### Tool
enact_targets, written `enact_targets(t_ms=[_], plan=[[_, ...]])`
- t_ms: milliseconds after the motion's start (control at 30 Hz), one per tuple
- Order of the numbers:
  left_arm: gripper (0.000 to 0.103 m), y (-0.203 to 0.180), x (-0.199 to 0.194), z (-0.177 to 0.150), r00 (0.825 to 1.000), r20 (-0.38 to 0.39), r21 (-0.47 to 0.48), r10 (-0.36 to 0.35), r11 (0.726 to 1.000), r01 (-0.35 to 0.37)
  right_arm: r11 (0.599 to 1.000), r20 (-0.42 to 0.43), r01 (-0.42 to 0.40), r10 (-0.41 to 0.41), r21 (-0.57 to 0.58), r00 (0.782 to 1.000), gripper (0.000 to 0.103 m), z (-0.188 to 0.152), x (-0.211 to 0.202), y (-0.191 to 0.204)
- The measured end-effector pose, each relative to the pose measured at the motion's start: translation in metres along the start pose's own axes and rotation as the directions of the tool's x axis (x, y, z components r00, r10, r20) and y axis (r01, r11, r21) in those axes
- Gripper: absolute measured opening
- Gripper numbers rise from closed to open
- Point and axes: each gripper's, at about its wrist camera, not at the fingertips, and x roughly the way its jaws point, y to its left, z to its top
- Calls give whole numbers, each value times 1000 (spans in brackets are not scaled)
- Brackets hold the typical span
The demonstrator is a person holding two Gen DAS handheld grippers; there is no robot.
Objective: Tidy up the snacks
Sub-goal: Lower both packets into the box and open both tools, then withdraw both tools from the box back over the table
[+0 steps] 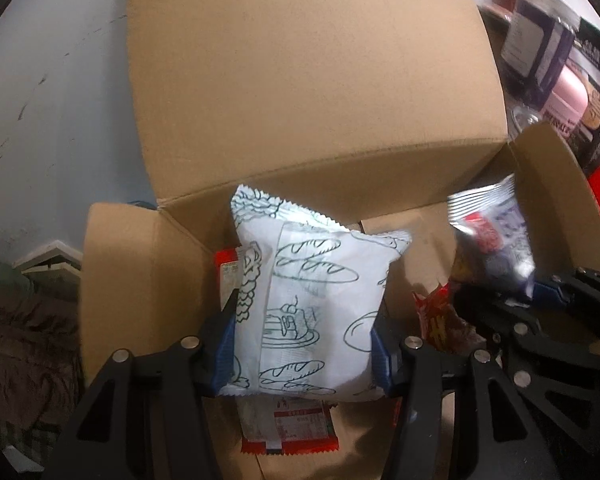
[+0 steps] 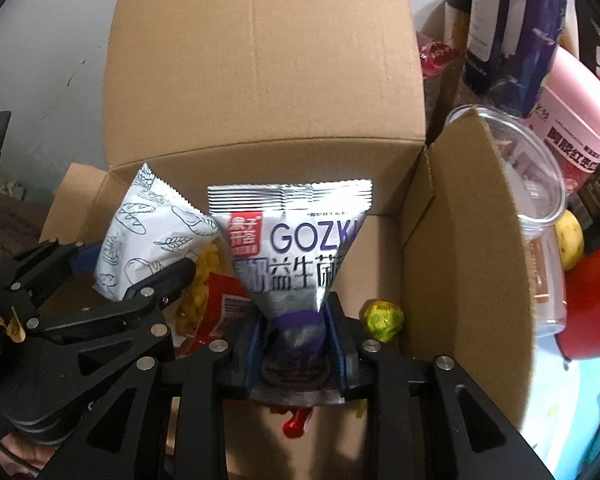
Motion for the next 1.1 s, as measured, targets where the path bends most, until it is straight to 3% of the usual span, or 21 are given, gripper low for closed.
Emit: enact_targets(t_ms=[200,533,833,1100], plan=[[57,7,-29,6,998,49,-2,33,999,-33,1000,26,4,-4,13,1000,44,2,-28,4],[57,13,-105,10,987,157,-13,33,999,-32,999,122,42,-44,14,992,44,9,-99,6],[57,24,-182,16,965,263,-23,4,1000,2,998,229,61,-53,-24,972,44,7,-177,21],[57,26,-248,0,940,341,-17,-25,999,33,996,310,81,-62,-46,949,53,-8,-242,44]])
